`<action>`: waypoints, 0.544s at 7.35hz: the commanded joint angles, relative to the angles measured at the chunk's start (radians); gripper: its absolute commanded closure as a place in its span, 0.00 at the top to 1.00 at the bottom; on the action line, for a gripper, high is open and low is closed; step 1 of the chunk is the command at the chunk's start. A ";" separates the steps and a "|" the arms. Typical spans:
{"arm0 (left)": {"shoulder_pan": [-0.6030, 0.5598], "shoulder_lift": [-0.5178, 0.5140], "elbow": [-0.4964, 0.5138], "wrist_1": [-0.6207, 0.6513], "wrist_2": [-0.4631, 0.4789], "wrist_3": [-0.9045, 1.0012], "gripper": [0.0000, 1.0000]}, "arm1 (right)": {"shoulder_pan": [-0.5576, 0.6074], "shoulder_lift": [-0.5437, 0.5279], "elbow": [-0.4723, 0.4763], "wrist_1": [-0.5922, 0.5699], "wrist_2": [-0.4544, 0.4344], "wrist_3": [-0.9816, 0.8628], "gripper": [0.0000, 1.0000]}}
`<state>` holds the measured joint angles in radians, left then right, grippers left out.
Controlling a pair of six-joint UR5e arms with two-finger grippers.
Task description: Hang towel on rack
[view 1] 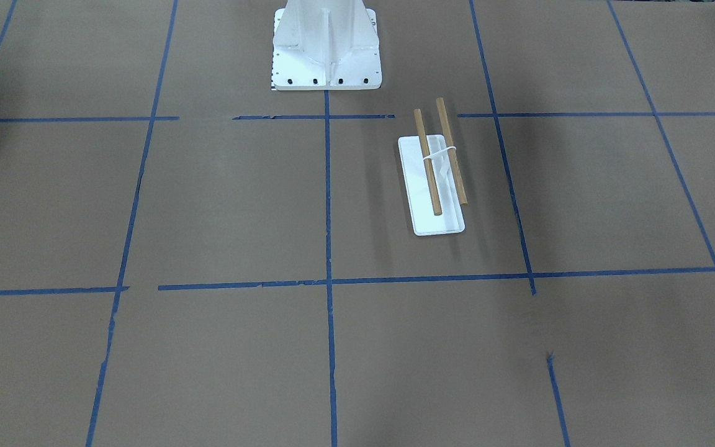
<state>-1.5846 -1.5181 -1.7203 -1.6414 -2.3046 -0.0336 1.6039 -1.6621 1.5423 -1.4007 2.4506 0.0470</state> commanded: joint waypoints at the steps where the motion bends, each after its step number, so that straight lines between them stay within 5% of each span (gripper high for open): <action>1: 0.000 -0.002 -0.007 0.000 -0.003 0.000 1.00 | -0.069 -0.034 -0.097 0.216 -0.025 -0.051 1.00; 4: 0.000 -0.002 -0.009 -0.001 -0.003 0.000 1.00 | -0.237 -0.139 -0.099 0.410 -0.171 -0.053 1.00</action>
<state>-1.5846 -1.5201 -1.7283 -1.6417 -2.3070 -0.0337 1.4313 -1.7644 1.4468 -1.0522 2.3354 -0.0037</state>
